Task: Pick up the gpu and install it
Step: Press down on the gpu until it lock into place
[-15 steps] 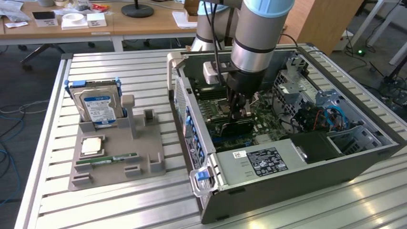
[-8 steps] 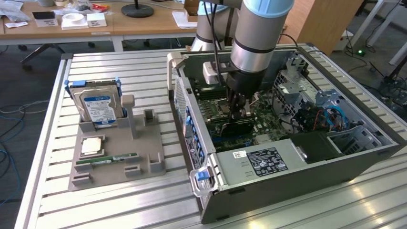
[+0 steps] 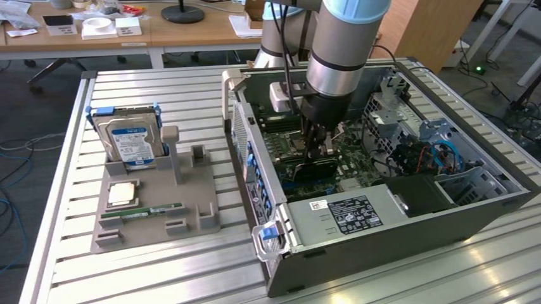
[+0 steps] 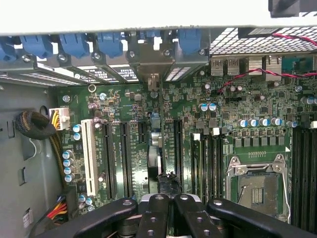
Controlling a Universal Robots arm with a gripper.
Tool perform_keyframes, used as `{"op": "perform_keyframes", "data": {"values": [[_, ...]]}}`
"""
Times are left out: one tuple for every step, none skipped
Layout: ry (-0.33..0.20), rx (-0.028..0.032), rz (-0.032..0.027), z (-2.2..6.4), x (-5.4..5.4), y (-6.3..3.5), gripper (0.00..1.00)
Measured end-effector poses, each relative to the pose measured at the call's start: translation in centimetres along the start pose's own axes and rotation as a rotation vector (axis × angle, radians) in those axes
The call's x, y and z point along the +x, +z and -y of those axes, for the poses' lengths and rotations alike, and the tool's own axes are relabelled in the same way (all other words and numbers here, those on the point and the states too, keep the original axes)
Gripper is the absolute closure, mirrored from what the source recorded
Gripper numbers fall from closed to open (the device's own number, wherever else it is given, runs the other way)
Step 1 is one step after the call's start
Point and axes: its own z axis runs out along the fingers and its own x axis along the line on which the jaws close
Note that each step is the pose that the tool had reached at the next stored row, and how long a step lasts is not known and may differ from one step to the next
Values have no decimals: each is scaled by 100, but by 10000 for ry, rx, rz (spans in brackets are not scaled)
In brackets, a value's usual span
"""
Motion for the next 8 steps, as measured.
{"op": "perform_keyframes", "data": {"values": [[1, 0, 0, 0, 0, 0, 89], [1, 0, 0, 0, 0, 0, 89], [1, 0, 1, 0, 0, 1, 89], [1, 1, 2, 0, 0, 1, 89], [2, 2, 3, -6, 0, 8, 89], [2, 1, 2, -6, 0, 8, 89], [1, 0, 2, -6, 0, 8, 89], [1, 0, 2, -6, 0, 8, 89]]}}
